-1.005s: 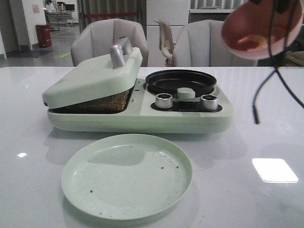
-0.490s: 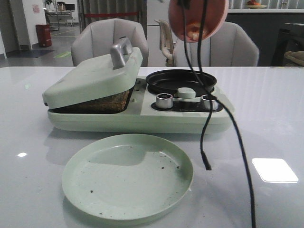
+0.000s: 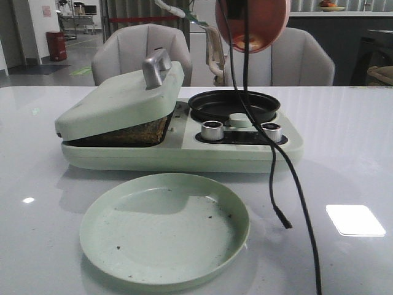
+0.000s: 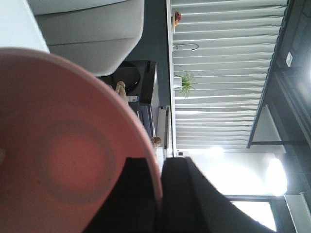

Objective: Make breakfast with bread and shrimp
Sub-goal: 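Lift the pink bowl and tip the shrimp into the black pan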

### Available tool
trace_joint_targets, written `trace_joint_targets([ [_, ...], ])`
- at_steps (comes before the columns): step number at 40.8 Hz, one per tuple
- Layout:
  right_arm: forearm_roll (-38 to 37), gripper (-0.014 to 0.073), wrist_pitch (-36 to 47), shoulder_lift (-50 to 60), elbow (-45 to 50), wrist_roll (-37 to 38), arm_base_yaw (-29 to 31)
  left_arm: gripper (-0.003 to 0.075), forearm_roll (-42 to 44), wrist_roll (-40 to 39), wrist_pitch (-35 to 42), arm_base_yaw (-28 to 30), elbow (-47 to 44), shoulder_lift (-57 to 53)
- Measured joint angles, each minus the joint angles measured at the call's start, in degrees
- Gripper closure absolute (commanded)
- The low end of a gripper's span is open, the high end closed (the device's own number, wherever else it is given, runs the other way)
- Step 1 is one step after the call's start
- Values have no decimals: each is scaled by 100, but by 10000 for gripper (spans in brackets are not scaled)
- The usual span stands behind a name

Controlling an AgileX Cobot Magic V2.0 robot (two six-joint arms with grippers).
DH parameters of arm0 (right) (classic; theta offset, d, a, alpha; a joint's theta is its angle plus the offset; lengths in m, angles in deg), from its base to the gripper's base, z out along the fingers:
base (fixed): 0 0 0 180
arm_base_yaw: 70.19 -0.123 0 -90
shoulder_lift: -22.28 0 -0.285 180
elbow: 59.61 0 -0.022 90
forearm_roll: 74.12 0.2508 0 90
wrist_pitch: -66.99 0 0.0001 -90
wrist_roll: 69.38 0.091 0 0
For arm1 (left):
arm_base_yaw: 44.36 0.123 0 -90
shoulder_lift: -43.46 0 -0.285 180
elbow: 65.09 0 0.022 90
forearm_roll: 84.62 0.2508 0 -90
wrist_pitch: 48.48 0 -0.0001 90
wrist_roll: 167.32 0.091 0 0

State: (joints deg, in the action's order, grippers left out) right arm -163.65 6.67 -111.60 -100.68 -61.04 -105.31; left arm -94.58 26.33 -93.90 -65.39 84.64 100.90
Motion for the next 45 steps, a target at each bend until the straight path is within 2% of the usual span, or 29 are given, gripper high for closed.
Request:
trace_joint_targets([
  [12, -136, 550, -58, 243, 0, 2, 0, 619, 0, 0, 0, 0, 0, 0],
  [28, -715, 550, -238, 629, -3, 13, 0, 619, 0, 0, 0, 0, 0, 0],
  [45, -577, 550, -239, 629, -3, 13, 0, 619, 0, 0, 0, 0, 0, 0],
])
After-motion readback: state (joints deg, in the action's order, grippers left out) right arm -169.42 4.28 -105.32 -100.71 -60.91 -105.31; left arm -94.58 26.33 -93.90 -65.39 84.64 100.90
